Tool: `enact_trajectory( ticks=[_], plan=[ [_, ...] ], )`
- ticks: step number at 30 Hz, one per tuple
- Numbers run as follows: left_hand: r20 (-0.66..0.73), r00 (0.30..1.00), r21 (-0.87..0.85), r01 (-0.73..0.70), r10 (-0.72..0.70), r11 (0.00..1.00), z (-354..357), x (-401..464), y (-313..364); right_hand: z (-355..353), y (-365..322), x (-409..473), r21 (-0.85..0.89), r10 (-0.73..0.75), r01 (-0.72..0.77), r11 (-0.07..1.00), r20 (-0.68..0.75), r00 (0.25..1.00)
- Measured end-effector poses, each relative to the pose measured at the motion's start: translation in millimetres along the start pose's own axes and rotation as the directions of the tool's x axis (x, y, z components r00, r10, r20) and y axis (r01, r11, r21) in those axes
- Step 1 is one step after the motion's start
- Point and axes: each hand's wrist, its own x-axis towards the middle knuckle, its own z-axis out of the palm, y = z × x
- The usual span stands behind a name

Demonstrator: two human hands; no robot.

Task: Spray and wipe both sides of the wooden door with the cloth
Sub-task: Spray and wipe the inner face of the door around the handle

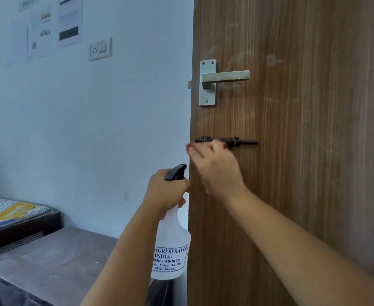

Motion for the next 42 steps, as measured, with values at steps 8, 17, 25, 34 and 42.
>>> enact_trajectory(
  ticks=[8, 17, 25, 34, 42],
  plan=[
    [0.017, 1.0, 0.098, -0.011, 0.01, 0.995, -5, -14, -15, 47, -28, -103, -0.063, -0.28, 0.289, 0.955, 0.12, 0.952],
    [0.075, 0.995, 0.046, -0.065, 0.062, 0.997, 0, -26, 8, -3, 107, -103, -0.127, 0.191, -0.194, 0.973, -0.037, 0.981],
    [0.186, 0.972, 0.02, -0.149, 0.143, 0.989, 10, -22, 22, -21, 91, -70, 0.256, 0.748, -0.703, 0.663, -0.272, 0.606],
    [0.017, 0.984, -0.107, -0.174, 0.177, 0.979, 9, -15, 35, 2, 55, -17, -0.036, 0.143, -0.143, 0.989, -0.022, 0.99],
    [0.053, 0.98, -0.042, -0.189, 0.191, 0.981, 12, -11, 32, 16, 62, -84, -0.012, -0.455, 0.468, 0.884, 0.218, 0.864]
  ],
)
